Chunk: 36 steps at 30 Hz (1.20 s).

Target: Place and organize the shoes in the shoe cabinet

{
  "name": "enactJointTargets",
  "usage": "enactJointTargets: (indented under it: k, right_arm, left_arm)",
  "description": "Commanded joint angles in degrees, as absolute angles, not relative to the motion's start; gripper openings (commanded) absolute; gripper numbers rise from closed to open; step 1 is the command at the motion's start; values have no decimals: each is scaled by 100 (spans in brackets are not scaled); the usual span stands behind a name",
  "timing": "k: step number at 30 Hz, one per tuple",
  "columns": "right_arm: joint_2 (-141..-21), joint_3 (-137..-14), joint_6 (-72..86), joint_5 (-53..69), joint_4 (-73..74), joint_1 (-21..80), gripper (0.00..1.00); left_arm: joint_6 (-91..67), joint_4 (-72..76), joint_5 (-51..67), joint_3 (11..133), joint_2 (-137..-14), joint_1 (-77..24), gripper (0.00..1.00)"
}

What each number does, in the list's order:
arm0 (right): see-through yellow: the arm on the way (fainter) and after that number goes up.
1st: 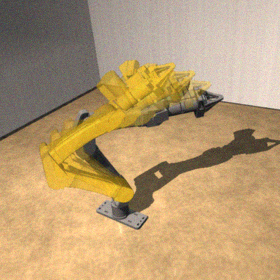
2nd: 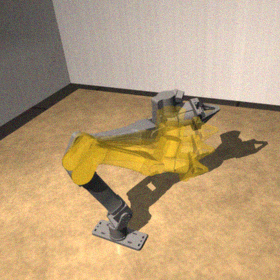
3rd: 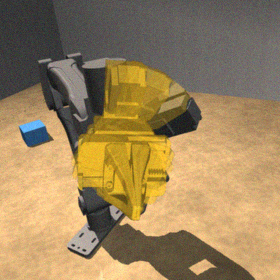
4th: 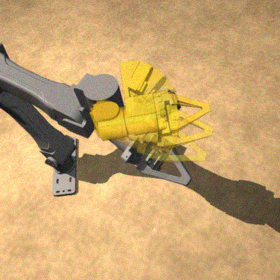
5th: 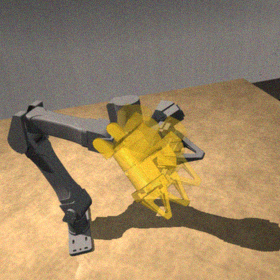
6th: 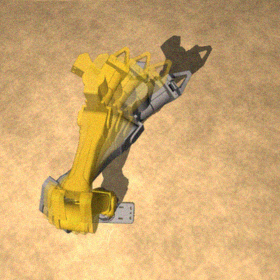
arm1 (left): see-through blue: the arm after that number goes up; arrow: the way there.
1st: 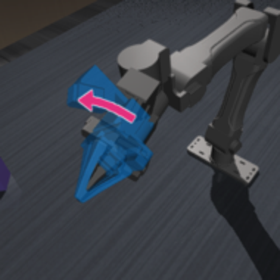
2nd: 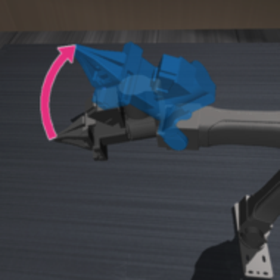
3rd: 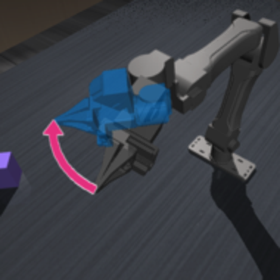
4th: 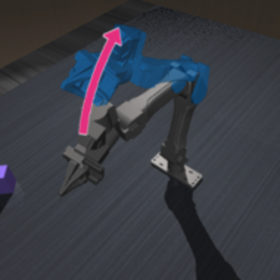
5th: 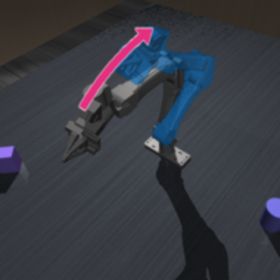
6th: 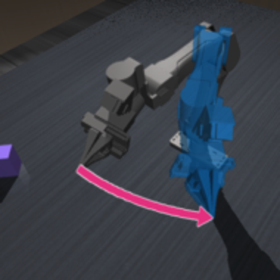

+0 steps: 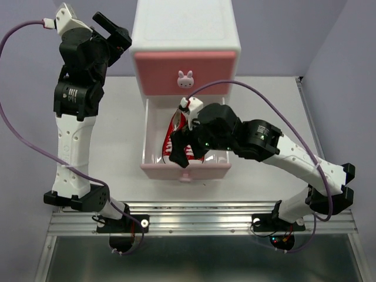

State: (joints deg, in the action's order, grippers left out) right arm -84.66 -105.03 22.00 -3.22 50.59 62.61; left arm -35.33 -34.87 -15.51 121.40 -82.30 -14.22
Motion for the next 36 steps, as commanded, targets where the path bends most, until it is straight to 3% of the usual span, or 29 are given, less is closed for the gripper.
enactJointTargets:
  k: [1,9,14,26,36]
  right_arm:
    - [-8490,-10679,1916,-844,5405,6942,100]
    - [-8860,-10471,1774,-1169,5898,8399,100]
    - [-8737,-10021,2205,-1309,5836,8718,100]
    - [-8498,-8464,5218,-3118,5772,8921,100]
    - [-9666,-9078,8539,-4946,7514,9026,100]
  left_arm:
    - [-3322,-3313,-765,12989,-8621,-1117,99]
    - [-2998,-3181,-152,13473,-9517,-993,99]
    - [-2839,-3269,-26,13517,-9756,-984,99]
    - [-2804,-3191,156,13010,-10037,-967,99]
    - [-2663,-2830,-78,12208,-9765,-1037,99]
